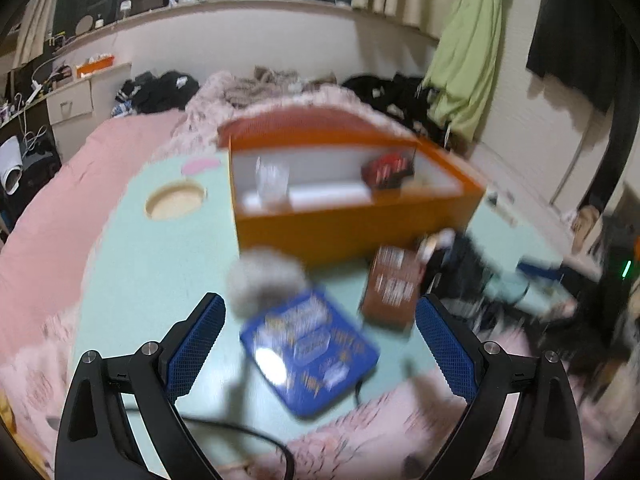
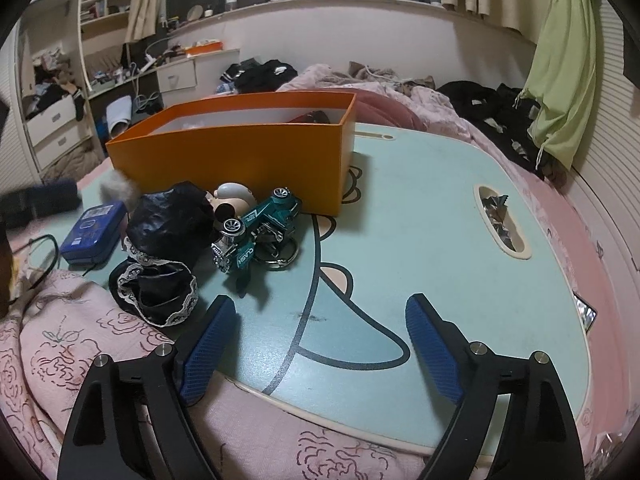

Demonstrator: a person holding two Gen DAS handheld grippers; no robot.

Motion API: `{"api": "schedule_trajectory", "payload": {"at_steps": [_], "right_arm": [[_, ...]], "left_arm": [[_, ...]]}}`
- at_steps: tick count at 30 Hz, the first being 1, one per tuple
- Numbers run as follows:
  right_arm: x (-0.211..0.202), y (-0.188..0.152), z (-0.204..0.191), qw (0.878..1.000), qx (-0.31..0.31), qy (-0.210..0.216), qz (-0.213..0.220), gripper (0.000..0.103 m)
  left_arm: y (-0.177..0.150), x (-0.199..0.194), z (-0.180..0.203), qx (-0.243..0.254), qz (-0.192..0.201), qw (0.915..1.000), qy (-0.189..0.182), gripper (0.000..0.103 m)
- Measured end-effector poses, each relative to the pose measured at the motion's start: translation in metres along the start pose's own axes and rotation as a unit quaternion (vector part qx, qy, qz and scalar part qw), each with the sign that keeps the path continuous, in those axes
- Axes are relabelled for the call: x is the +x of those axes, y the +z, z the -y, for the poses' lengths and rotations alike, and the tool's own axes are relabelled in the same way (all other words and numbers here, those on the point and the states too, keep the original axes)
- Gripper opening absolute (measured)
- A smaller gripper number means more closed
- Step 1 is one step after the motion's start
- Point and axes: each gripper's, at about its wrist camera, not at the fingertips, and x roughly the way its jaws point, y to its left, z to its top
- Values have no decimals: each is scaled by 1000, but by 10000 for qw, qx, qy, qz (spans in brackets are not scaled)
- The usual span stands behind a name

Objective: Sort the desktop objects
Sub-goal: 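Reach into the box and grasp the clear plastic bag with the left gripper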

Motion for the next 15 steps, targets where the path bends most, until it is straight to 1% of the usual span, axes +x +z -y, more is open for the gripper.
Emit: {"api": "schedule_trajectory", "payload": {"at_steps": [1, 3, 4, 5, 6, 7, 9, 11, 12, 13, 15], "right_arm": [[0, 0, 0, 10000, 1, 0, 0, 87], [0, 0, 0, 10000, 2, -1, 1, 87], [0, 0, 0, 10000, 2, -2, 0, 87], [0, 0, 0, 10000, 2, -5, 0, 88], [0, -1, 0, 10000, 9, -14, -2, 89], [0, -1, 0, 10000, 13, -12, -2, 89], [1, -2, 0, 10000, 16, -14, 2, 89], [1, -2, 0, 10000, 20, -6, 4, 90], [2, -2, 0, 10000, 20, -4, 7, 90], [2, -2, 1, 10000, 20, -1, 9, 90], [2, -2, 1, 10000, 19, -2, 8, 90]], "left_arm": [[13, -4, 2, 18, 74, 10000, -61, 96], [36, -3, 3, 64, 93, 9999, -102, 96], [49, 0, 4, 77, 36, 9999, -91, 96], [66, 8, 4, 78, -117, 9999, -52, 96], [75, 14, 4, 67, -210, 9998, -26, 93], [89, 26, 3, 73, -367, 9993, 32, 89], [106, 48, 0, 54, -685, 9974, 208, 71], [119, 82, -4, 0, -1144, 9926, 406, 60], [121, 92, -5, -13, -1250, 9910, 475, 57], [123, 108, -6, 8, -1365, 9879, 731, 56], [121, 126, -3, 147, -1488, 9830, 1066, 54]]}}
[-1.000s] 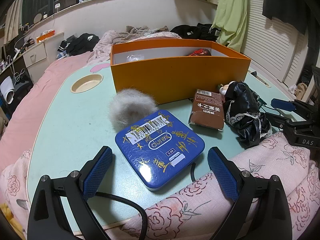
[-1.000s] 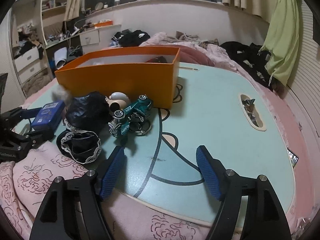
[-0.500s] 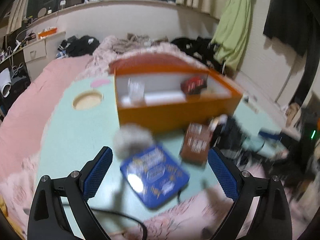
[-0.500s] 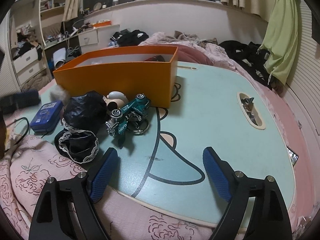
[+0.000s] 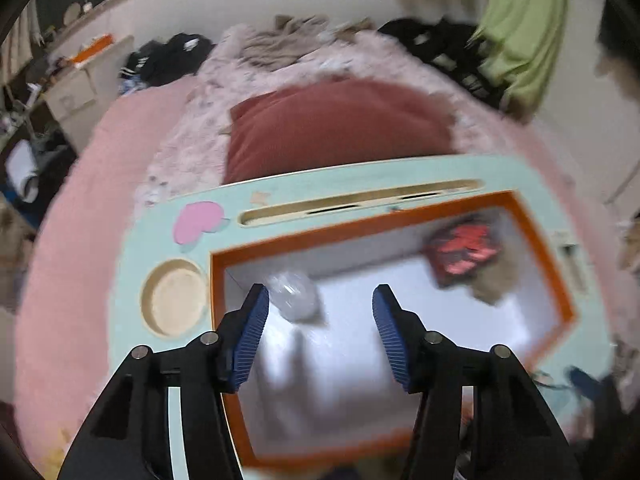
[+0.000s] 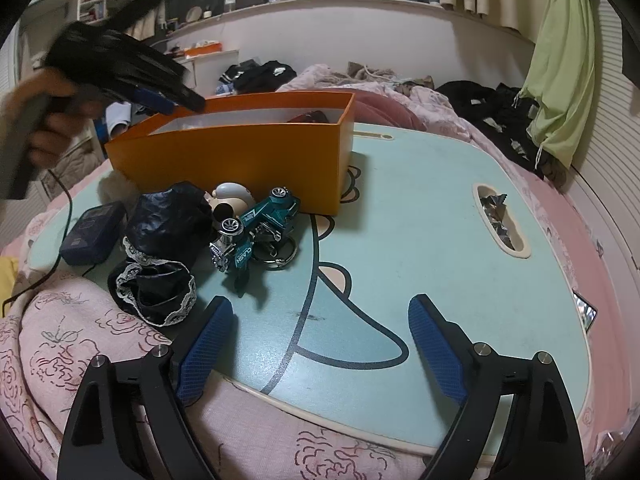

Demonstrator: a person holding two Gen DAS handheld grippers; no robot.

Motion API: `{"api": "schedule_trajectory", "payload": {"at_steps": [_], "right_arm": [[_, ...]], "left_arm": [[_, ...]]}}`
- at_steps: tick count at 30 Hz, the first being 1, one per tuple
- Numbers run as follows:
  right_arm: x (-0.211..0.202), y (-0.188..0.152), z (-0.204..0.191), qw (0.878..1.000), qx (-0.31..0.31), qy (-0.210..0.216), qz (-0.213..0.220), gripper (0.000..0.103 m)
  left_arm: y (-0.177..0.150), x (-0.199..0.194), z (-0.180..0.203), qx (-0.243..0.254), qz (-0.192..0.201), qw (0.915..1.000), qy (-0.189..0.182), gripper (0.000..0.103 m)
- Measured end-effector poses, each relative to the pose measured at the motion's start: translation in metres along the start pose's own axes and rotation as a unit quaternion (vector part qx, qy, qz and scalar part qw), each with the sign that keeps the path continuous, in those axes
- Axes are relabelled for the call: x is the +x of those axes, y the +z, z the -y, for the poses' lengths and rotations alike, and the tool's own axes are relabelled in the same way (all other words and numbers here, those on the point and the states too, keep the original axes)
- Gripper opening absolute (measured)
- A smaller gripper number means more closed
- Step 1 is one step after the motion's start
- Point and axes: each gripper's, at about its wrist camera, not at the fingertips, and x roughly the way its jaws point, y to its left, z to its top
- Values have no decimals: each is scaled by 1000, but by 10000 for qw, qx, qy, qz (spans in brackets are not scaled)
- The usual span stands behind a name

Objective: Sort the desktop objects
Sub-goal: 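Reach into the box and grasp the clear plastic bag with the left gripper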

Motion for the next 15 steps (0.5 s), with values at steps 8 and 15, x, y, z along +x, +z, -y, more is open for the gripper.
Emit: {"api": "schedule_trajectory", "payload": {"at_steps": [8, 15], "right_arm": [[0, -1, -1, 10000, 7, -12, 9, 90], [0, -1, -1, 10000, 7, -10, 10, 90]], "left_arm": [[6, 41, 5, 184, -303, 9957, 854, 30], [4, 16, -13, -26, -71, 10000, -10, 25]]}}
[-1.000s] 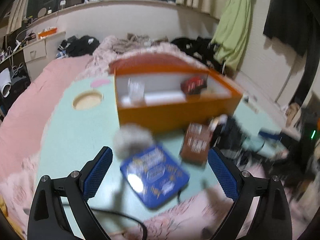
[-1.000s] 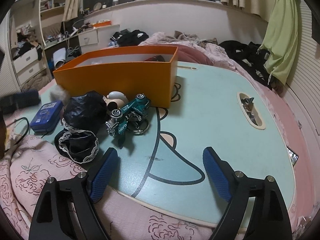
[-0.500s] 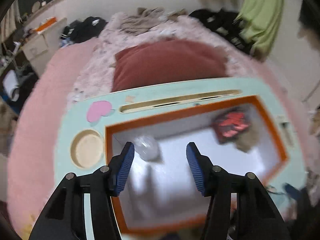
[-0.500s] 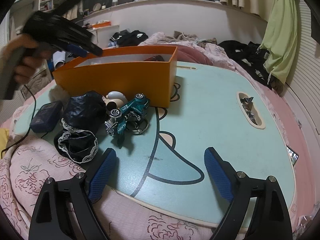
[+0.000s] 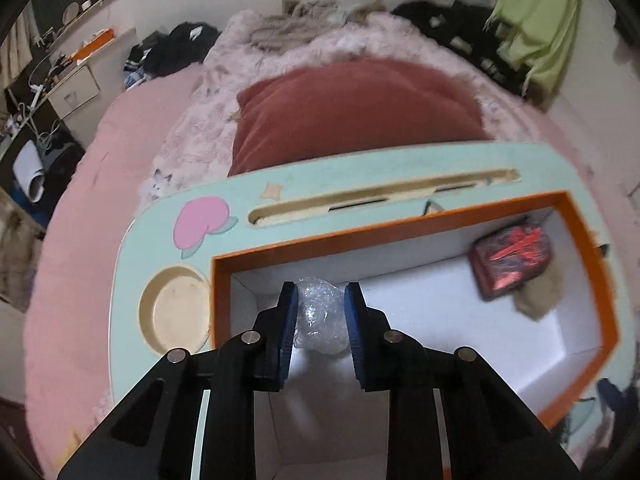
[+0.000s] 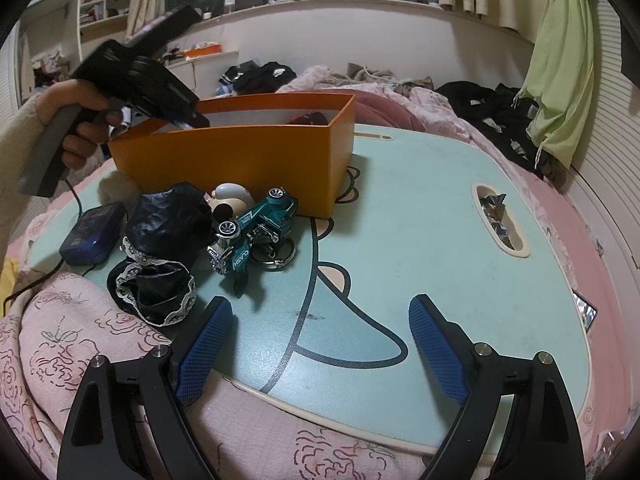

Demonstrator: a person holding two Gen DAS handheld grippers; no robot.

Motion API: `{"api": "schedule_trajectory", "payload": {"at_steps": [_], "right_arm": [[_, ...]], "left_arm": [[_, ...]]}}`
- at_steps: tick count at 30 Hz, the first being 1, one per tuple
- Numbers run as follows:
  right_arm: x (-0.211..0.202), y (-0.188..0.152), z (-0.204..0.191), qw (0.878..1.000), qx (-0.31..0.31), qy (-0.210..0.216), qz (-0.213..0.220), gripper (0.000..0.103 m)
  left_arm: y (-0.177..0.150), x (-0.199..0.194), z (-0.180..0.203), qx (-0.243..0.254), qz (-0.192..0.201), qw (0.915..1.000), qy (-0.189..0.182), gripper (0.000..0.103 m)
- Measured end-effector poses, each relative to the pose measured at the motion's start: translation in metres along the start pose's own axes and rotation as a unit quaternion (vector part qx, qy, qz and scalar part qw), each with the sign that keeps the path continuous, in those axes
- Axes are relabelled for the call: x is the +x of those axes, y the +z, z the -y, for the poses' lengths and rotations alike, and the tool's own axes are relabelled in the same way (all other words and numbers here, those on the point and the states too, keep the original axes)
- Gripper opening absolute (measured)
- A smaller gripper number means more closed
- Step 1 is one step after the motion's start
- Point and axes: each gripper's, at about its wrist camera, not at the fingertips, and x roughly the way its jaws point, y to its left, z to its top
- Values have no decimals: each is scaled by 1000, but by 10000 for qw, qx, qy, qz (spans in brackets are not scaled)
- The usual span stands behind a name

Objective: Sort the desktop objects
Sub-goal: 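Lift the plastic bag out and place it beside the blue tin, left gripper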

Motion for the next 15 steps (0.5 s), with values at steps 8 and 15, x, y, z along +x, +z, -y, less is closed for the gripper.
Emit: {"api": "schedule_trajectory", "payload": {"at_steps": [8, 15], "right_arm": [[0, -1, 0, 10000, 3, 1, 0, 90], [0, -1, 0, 10000, 4, -2, 0, 90]], "left_arm": [[-52, -98, 8, 95, 780, 9829, -1663, 25], [-104, -90, -3, -72, 538, 9803, -1901, 26]]}}
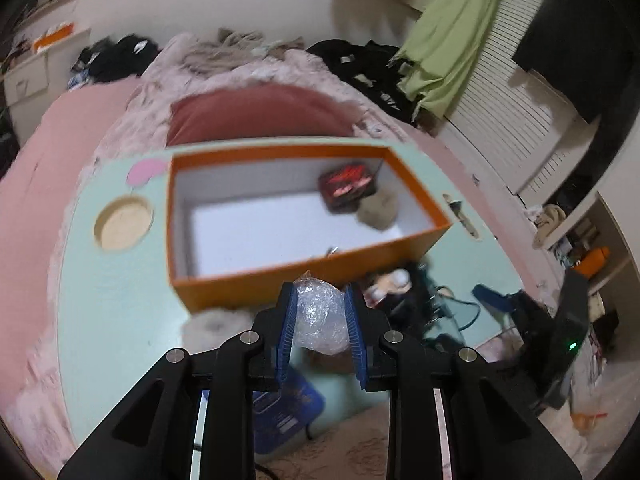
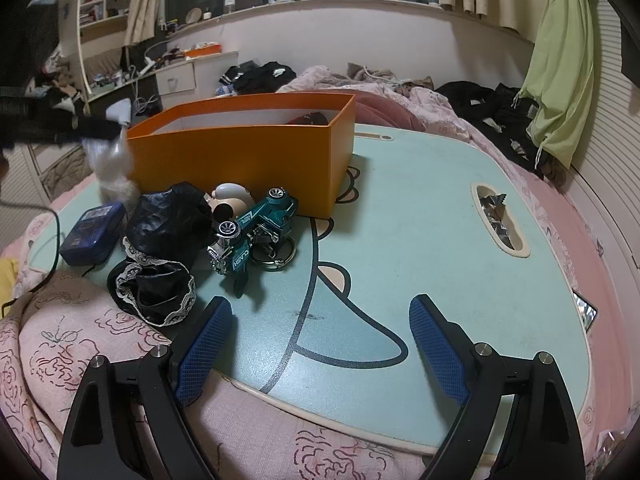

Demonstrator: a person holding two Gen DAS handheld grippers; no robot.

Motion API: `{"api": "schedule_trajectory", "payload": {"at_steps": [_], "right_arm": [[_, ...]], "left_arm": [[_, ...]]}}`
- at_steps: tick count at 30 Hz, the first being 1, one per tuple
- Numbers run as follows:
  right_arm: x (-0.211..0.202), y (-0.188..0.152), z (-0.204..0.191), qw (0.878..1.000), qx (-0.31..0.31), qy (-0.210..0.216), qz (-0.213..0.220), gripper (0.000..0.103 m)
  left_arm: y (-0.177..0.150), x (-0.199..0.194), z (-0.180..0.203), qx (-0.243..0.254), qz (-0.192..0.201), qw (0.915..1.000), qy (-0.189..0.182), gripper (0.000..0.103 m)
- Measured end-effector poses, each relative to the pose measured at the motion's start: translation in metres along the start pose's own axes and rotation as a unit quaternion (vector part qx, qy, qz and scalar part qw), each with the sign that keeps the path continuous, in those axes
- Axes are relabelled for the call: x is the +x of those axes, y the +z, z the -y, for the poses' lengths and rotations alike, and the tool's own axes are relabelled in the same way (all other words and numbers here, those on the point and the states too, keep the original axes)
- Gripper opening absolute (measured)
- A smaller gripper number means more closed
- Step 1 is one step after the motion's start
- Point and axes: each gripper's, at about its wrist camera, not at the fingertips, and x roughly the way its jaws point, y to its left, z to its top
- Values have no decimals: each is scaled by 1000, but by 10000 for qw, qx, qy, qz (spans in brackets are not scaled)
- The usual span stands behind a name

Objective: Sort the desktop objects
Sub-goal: 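Lift the plastic bag out and place it beside the blue tin, left gripper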

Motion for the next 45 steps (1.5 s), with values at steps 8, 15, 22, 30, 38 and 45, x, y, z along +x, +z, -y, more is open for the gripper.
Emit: {"api": "schedule_trajectory", "payload": {"at_steps": [8, 15, 22, 30, 38, 45], "right_arm": [[0, -1, 0, 10000, 4, 1, 2, 91], [2, 0, 0, 10000, 18, -26, -21, 94], [2, 0, 0, 10000, 18, -25, -20, 95], [2, 0, 0, 10000, 21, -25, -22, 95], [2, -1, 0, 10000, 22, -28, -28, 95], [3, -2, 2, 10000, 31, -43, -33, 97]], "left_arm": [[-22, -12, -24, -539, 596, 9967, -101, 68], [-67, -27, -30, -5, 440, 9979, 466, 72], [-96, -3, -30, 409, 53, 9987, 311, 72], [-92, 9, -1, 636, 220, 9977, 117, 72], [-106, 0, -14, 607, 165, 9964, 565, 85], [-116, 12, -9, 605, 799, 9887, 1117, 103]]}}
